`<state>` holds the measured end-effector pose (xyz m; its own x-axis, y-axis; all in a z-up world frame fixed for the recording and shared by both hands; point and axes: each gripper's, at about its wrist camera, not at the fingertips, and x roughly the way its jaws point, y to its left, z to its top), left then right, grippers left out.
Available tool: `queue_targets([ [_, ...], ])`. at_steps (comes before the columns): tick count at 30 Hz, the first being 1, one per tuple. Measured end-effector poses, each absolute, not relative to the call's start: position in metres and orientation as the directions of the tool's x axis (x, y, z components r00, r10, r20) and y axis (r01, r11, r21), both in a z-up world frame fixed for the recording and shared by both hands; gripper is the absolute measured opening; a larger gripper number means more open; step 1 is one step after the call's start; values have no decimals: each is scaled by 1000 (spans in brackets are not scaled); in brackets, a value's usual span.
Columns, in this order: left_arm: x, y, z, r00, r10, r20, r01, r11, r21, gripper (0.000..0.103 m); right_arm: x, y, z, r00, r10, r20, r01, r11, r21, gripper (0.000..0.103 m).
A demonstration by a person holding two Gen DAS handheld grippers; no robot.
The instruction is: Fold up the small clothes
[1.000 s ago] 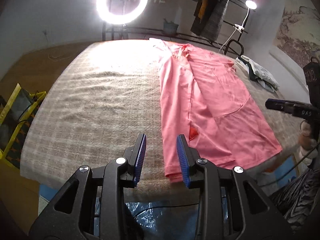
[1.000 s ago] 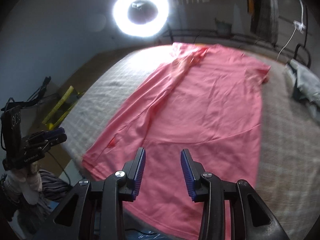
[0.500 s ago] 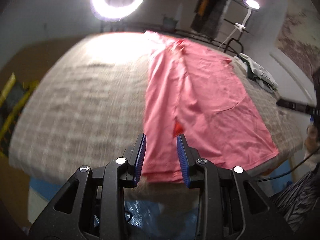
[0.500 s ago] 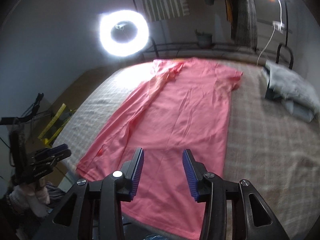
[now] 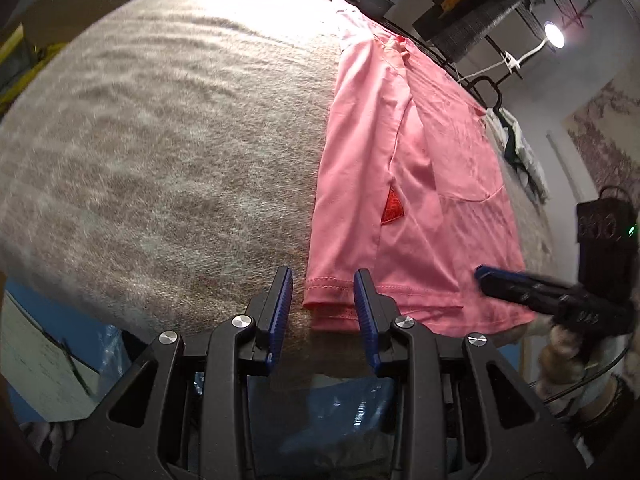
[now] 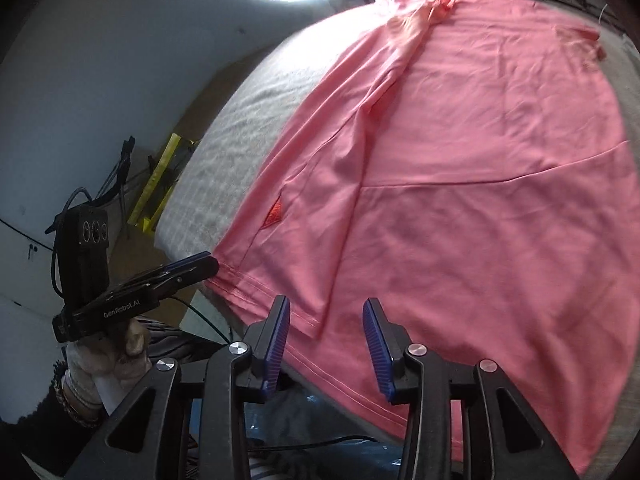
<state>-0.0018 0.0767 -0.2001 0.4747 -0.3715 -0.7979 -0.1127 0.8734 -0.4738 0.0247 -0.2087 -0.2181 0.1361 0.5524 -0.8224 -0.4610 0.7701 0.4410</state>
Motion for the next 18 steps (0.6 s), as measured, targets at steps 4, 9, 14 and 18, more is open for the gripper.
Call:
queue_targets([
  [4, 3, 74, -203, 463, -401, -791, -102, 862, -496, 10, 23, -189, -234, 115, 521, -846, -473, 777, 415, 33],
  [9, -6, 68, -187, 506, -325, -799, -63, 910, -410, 1, 20, -178, -238, 92, 540, -837, -488, 757, 435, 0],
  [14, -14, 73, -188, 503, -301, -810, -67, 921, -384, 1, 13, -197, -223, 81, 643, -762, -448, 706, 548, 0],
  [18, -8, 81, -192, 494, -343, -799, -99, 890, -444, 3, 16, -196, -237, 70, 601, -796, -425, 740, 521, 0],
])
